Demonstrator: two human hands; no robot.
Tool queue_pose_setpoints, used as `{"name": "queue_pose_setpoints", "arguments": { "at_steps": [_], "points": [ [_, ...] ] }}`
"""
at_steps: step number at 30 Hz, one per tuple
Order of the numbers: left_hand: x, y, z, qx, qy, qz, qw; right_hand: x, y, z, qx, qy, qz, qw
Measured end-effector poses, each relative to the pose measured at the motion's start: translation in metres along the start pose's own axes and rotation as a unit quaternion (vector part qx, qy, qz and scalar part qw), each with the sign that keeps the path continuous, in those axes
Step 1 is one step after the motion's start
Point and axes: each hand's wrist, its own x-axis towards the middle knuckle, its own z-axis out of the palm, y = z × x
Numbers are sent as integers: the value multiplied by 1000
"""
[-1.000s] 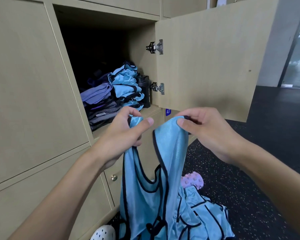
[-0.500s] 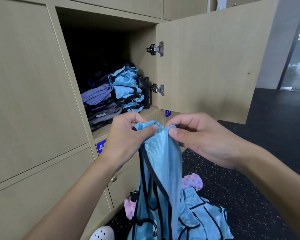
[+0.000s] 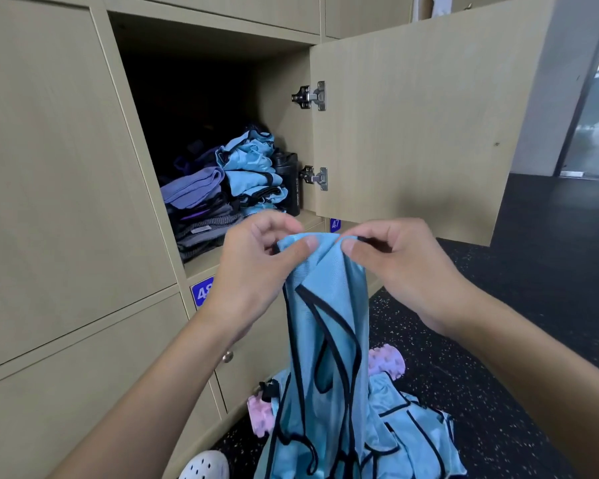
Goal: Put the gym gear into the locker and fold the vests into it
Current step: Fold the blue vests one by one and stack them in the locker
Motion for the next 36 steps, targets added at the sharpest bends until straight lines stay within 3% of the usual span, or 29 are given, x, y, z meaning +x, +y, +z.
{"name": "queue_pose_setpoints", "arguments": {
  "at_steps": [5, 12, 16, 23, 31, 36],
  "points": [
    [1, 5, -5, 135, -22, 102, 985, 4, -7, -8, 53, 49, -27, 997],
    [-5, 12, -3, 131, -125, 35, 983, 5, -8, -10, 68, 77, -39, 994],
    [-2, 8, -1, 154, -90, 50, 983, 5, -8, -10, 66, 72, -42, 994],
    [10, 18, -9, 37, 4, 56, 998, 5, -12, -17, 77, 40, -60, 994],
    [18, 25, -12, -52, -6, 93, 994, 11, -5, -18, 104, 46, -60, 992],
    [17, 26, -15, -84, 8, 86, 993, 5, 3, -9, 66, -53, 4, 996]
  ]
}}
